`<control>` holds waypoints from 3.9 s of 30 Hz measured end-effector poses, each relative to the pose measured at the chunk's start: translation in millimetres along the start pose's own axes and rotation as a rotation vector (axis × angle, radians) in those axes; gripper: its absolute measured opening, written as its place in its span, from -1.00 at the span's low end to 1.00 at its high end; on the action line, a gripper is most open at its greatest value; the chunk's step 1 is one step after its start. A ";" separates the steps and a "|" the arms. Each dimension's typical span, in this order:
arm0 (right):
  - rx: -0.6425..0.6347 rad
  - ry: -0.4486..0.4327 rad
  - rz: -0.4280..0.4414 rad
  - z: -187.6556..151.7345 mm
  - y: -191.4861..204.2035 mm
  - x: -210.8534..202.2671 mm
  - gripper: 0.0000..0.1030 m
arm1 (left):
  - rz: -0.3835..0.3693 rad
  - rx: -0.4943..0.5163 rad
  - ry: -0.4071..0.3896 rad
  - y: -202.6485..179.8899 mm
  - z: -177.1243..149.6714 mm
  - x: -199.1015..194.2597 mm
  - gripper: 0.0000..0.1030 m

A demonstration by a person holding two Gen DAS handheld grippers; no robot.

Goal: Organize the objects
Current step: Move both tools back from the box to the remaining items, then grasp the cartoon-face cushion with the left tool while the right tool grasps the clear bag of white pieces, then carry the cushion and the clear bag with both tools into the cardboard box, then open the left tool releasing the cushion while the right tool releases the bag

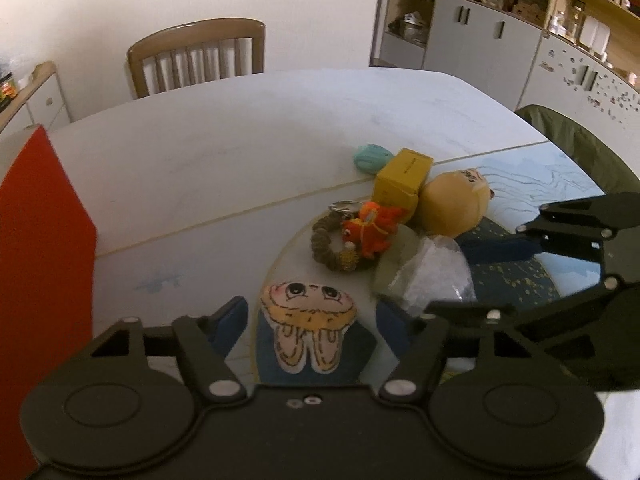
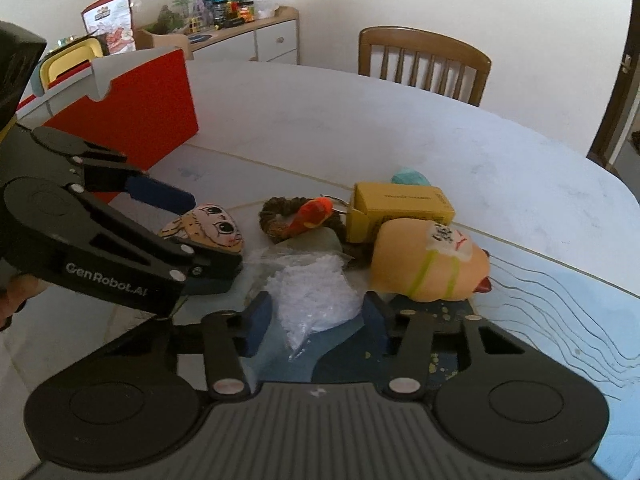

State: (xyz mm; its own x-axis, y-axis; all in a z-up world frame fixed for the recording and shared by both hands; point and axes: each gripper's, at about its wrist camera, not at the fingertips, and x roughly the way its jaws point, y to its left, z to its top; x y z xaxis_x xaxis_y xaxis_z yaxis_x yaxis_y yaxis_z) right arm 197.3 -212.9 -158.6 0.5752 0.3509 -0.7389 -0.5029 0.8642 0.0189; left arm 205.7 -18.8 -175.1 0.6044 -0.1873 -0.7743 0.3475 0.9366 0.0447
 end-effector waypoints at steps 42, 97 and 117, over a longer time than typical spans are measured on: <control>0.238 -0.126 0.067 28.4 49.5 -127.7 -0.35 | -0.068 -0.110 -0.069 13.9 11.0 -130.6 -0.02; 0.079 0.025 0.065 196.9 226.7 47.0 -0.35 | 0.068 -0.219 0.046 249.9 -23.2 -129.8 -0.02; 0.055 0.208 0.056 198.2 249.1 119.7 -0.35 | 0.056 -0.201 0.168 264.1 -38.0 -93.4 -0.02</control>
State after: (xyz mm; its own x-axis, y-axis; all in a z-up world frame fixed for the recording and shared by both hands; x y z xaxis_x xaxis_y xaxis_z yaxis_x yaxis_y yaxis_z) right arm 268.7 115.9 -108.8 0.3993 0.3221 -0.8584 -0.4915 0.8656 0.0962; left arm 213.7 257.3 -114.9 0.4856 -0.0971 -0.8688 0.1572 0.9873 -0.0225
